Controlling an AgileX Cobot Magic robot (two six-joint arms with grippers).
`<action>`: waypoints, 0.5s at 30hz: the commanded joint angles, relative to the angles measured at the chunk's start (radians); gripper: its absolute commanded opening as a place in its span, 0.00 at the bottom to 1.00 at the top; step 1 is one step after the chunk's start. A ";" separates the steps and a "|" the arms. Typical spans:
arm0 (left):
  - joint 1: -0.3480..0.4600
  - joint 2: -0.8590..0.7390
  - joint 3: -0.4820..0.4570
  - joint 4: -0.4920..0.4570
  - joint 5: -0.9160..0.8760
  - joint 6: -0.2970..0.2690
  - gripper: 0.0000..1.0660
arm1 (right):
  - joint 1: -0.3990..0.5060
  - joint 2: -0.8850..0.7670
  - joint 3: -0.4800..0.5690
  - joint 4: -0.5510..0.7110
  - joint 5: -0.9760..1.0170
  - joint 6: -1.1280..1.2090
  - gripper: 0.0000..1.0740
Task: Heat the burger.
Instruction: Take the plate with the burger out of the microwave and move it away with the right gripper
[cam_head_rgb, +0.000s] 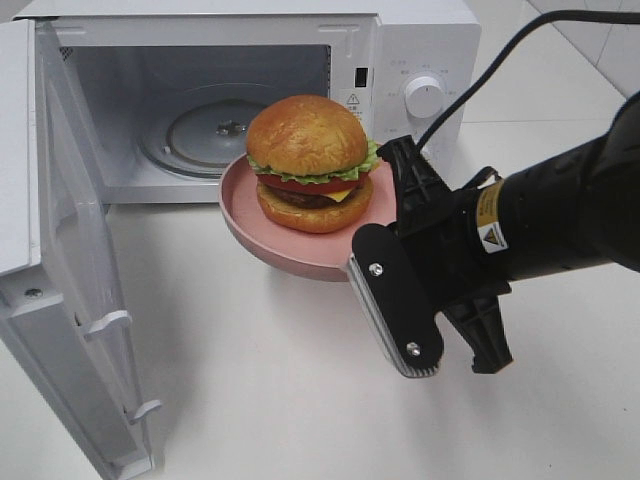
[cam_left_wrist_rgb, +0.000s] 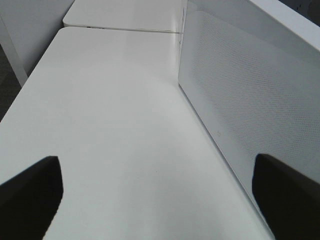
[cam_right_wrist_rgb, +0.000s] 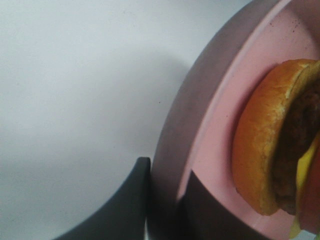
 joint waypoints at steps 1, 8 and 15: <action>0.002 -0.020 0.004 -0.001 -0.004 -0.004 0.92 | -0.005 -0.077 0.033 -0.018 -0.027 0.006 0.00; 0.002 -0.020 0.004 -0.001 -0.004 -0.004 0.92 | -0.005 -0.200 0.105 -0.103 0.049 0.118 0.00; 0.002 -0.020 0.004 -0.001 -0.004 -0.004 0.92 | -0.005 -0.293 0.124 -0.206 0.134 0.252 0.00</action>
